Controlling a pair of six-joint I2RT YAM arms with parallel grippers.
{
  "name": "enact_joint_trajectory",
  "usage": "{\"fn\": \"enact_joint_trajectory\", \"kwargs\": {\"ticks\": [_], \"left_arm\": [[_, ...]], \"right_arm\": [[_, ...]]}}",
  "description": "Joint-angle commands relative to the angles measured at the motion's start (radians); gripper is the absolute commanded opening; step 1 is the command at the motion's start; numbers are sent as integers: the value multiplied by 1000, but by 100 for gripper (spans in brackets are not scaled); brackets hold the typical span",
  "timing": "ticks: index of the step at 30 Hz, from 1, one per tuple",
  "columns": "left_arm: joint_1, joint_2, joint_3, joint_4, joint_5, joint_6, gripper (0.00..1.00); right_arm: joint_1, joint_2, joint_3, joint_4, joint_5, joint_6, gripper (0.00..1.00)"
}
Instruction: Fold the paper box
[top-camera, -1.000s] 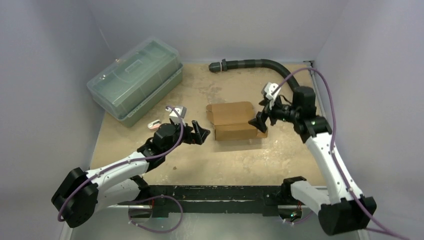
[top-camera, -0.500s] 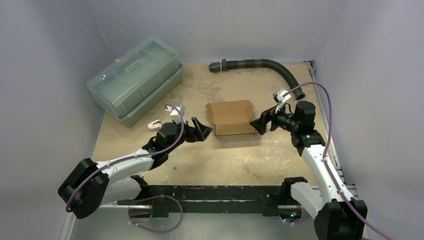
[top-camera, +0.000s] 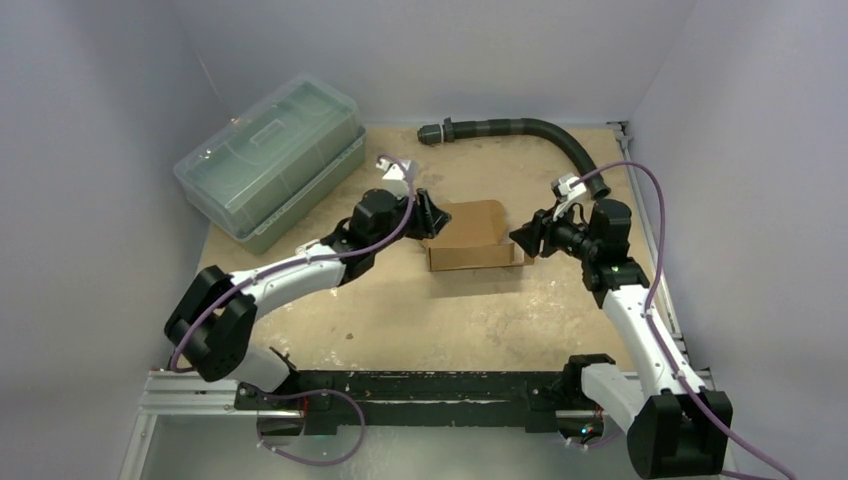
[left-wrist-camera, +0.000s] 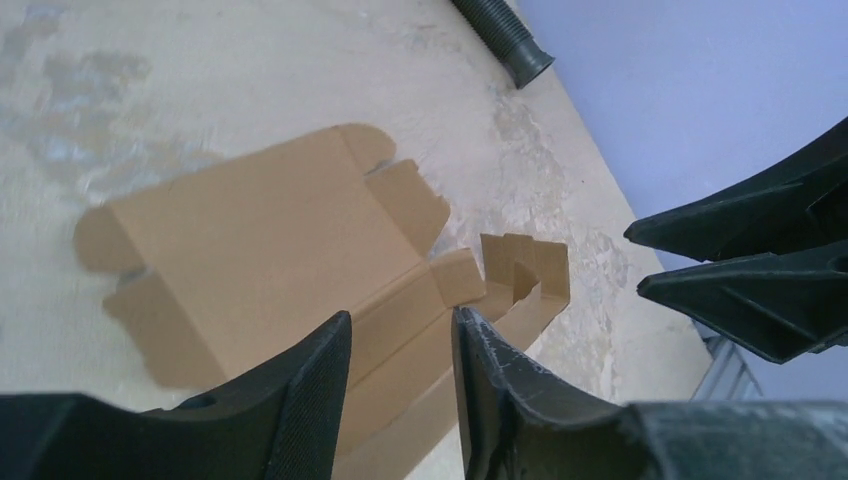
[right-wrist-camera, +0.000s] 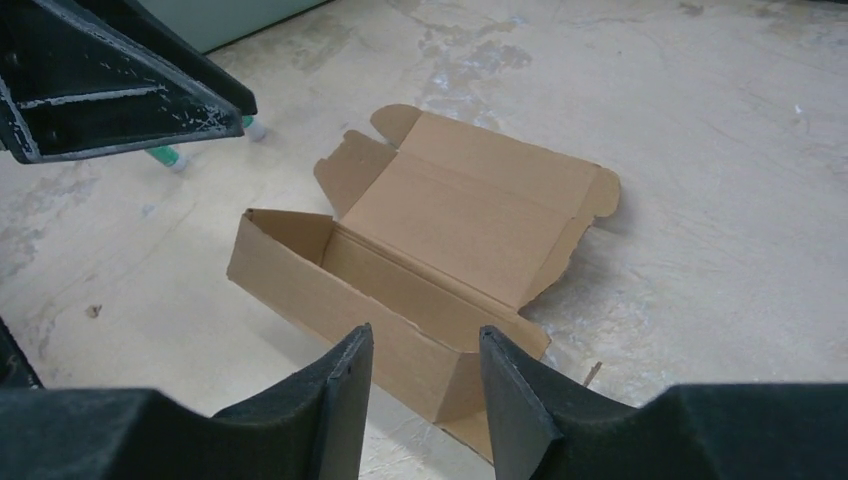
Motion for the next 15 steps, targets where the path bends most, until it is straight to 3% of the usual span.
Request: {"fn": "enact_joint_trajectory", "kwargs": {"ticks": [1,7,15], "left_arm": [[-34,109,161,-137,72,181,39],[-70,234,245,-171,122,232,28],[-120,246,188,-100,155,199,25]], "right_arm": [[-16,-8,14,29,44,13,44],[-28,6,18,17,40,18,39],[-39,18,16,20,41,33,44]]}}
